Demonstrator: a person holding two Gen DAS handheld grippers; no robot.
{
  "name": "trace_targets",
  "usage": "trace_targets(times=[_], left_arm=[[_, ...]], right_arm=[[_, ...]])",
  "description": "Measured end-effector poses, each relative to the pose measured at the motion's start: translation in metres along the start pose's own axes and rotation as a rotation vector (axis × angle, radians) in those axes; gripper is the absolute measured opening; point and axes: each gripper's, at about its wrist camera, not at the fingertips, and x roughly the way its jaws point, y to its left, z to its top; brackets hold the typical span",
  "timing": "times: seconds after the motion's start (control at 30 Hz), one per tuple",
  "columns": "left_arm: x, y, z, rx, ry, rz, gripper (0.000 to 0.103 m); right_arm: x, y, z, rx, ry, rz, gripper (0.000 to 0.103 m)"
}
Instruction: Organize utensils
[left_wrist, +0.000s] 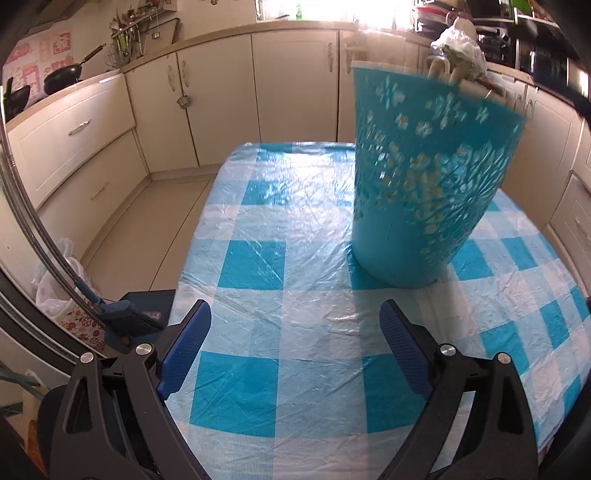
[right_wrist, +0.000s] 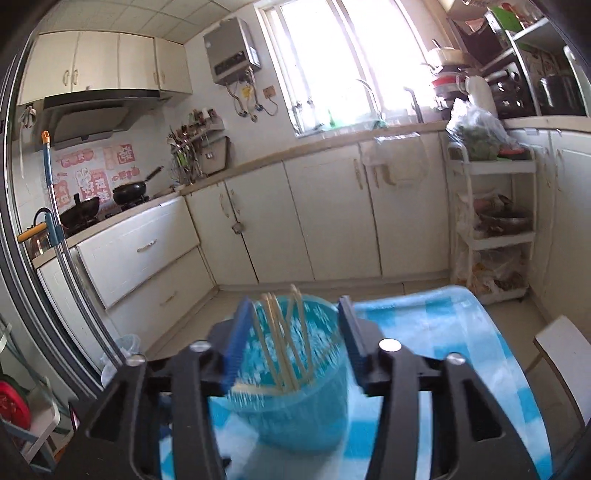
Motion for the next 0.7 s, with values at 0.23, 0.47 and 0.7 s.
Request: trace_targets(times=[0.23,0.47,0.7], left_arm=[[-0.066,-0.001,0.01,-0.036,-0.03,-0.018,0.095],[-0.154,-0.008,0.013,-0.057,-0.056,-0.015,0.095],[-0.258,-0.021,0.0,-0.015,-0.162,0.038,0.095]], right_arm=[[-0.045,0.0,-0.033,0.02,0.166,-0.141,0.095],[-0.11,0.029,-0.026,-0.004,0.15,-0.153,0.096],[-0.189,0.052,-0.023,0.019,0.103,-0.134,0.096]])
